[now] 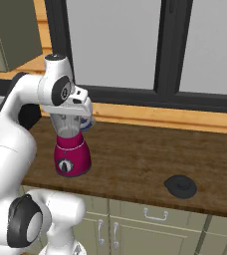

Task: Close the lid blender by securely placing the lid on top.

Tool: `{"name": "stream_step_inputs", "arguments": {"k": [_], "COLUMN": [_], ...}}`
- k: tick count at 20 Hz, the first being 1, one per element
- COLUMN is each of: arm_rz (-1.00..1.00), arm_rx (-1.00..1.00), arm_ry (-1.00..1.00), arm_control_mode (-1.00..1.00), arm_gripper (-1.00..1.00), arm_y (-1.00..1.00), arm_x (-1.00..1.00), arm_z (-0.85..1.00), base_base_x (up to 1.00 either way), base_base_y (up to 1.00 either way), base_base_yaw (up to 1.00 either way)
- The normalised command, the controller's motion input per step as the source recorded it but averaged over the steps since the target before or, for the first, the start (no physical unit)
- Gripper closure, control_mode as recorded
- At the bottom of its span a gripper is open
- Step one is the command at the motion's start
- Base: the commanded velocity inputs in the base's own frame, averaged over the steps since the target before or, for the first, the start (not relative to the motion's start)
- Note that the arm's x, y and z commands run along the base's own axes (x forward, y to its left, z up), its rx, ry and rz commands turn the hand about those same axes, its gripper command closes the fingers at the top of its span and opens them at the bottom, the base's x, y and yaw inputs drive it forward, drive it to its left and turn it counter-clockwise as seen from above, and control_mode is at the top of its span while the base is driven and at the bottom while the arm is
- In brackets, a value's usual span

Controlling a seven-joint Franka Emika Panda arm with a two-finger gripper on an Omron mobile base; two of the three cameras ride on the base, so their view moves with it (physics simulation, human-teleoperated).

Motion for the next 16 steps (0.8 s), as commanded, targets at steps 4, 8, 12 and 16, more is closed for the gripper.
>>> {"name": "stream_step_inputs", "arguments": {"k": [4, 8, 12, 16], "arm_rz": [0.00, -0.15, -0.34, -0.38], "arm_rx": [0.02, 0.19, 0.20, 0.13], "arm_ry": [-0.09, -0.15, -0.03, 0.06], "arm_control_mode": [-1.00, -1.00, -1.00, -1.00], "arm_gripper": [-1.00, -1.00, -1.00, -1.00], "arm_y": [-0.07, -0.78, -1.00, -1.00], "arm_x": [-0.28, -0.54, -0.32, -0.01], "arm_z": [0.00, -0.01, -0.06, -0.26], "base_base_x": [0.00, 0.00, 0.00, 0.00], "base_base_y": [0.00, 0.00, 0.00, 0.00], "base_base_yaw": [0.00, 0.00, 0.00, 0.00]}}
